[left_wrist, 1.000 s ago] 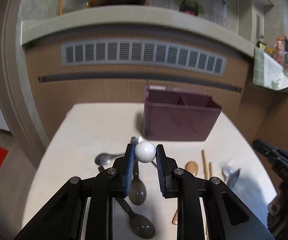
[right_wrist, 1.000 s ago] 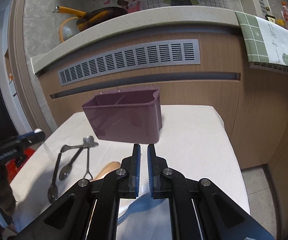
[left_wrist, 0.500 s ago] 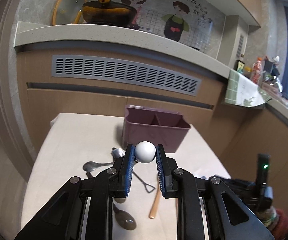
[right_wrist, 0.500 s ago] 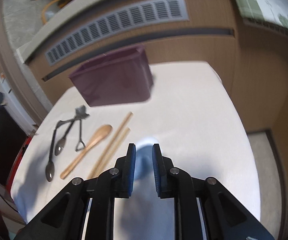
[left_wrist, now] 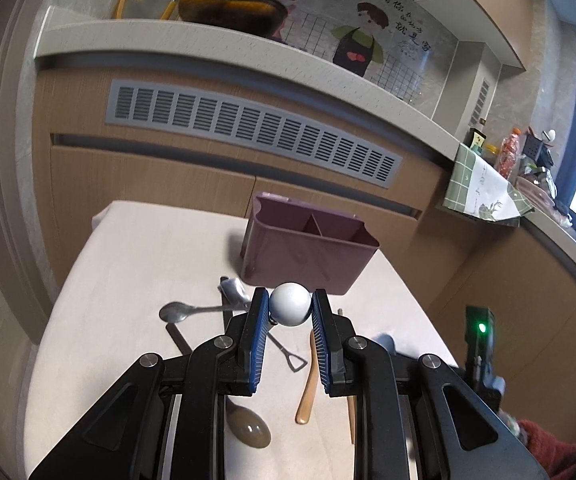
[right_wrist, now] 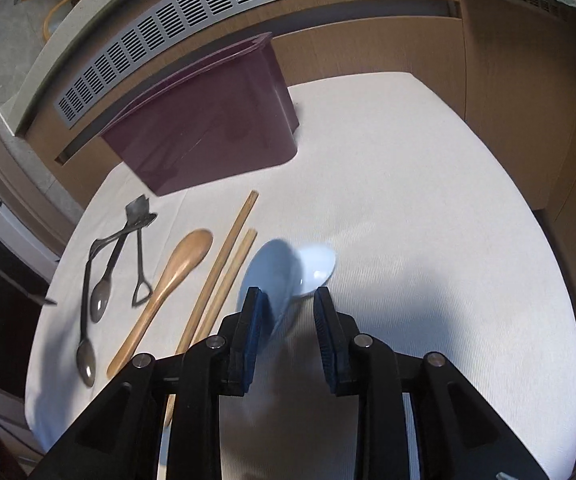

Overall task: Organize utensils
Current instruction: 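Lift and carry the ball and blue spoon toward the maroon holder with both grippers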

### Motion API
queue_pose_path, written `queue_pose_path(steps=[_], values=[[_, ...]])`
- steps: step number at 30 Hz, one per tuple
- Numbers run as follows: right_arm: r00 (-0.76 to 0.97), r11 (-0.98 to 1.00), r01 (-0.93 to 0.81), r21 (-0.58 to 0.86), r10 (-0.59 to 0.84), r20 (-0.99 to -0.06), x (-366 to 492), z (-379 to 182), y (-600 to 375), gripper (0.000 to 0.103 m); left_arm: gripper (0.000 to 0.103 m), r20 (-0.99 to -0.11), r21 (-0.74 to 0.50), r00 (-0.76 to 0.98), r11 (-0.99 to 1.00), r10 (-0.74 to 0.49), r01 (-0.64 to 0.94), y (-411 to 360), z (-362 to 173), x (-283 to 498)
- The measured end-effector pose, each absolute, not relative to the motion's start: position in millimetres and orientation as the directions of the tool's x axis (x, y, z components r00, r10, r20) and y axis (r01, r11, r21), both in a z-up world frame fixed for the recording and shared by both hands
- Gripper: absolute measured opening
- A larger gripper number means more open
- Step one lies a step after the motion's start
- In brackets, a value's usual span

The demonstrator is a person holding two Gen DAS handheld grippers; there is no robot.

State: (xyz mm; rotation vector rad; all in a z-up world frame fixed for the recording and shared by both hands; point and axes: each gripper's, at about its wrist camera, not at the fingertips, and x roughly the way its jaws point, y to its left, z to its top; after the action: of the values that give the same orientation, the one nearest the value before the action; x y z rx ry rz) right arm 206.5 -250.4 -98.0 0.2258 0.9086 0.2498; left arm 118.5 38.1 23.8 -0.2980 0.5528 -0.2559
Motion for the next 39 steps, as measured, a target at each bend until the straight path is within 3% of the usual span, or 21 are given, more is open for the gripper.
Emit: queue_pose_path(steps=[2, 4, 16, 22, 26, 31, 34, 39], values=[[0.585, 0.948, -0.131, 0.288, 0.309, -0.75, 217.3, -98.2, -248.4, 0.022, 0.022, -0.484, -0.36, 0.811, 0.92, -0.328, 0.157, 41.3, 21.3, 121.6], [0.568, 0.94, -0.184, 0.288, 0.341, -0.749, 221.7, -94.2, -246.0, 0.011, 0.022, -0.493, -0.381, 0.797, 0.91, -0.35, 0.164, 44.0, 20.9, 125.0], [0.72, 0.916, -0.359, 0.177, 0.392, -0.572, 200.5, 5.5, -242.4, 0.009, 0.022, -0.434, -0.449, 0.756, 0.845, -0.49, 0.29, 27.5, 79.0, 148.6], [0.82, 0.911, -0.405, 0.081, 0.402, -0.408, 196.7, 77.5, -240.9, 0.009, 0.023, -0.324, -0.431, 0.803, 0.834, -0.5, 0.346, 23.3, 136.3, 156.3], [0.737, 0.875, -0.458, 0.157, 0.473, -0.483, 202.9, 67.3, -242.0, 0.009, 0.023, -0.301, -0.418, 0.813, 0.835, -0.499, 0.357, 20.1, 139.7, 152.1], [0.579, 0.862, -0.44, 0.25, 0.485, -0.655, 202.4, -11.6, -241.5, 0.01, 0.023, -0.369, -0.418, 0.786, 0.843, -0.497, 0.338, 14.6, 113.6, 155.9], [0.556, 0.88, -0.432, 0.195, 0.431, -0.711, 193.2, -42.5, -241.4, 0.012, 0.023, -0.406, -0.431, 0.765, 0.843, -0.5, 0.322, 12.9, 94.1, 157.8], [0.563, 0.882, -0.454, 0.128, 0.395, -0.726, 178.9, -51.8, -248.3, 0.019, 0.023, -0.441, -0.47, 0.735, 0.83, -0.516, 0.301, 13.5, 65.0, 159.0]])
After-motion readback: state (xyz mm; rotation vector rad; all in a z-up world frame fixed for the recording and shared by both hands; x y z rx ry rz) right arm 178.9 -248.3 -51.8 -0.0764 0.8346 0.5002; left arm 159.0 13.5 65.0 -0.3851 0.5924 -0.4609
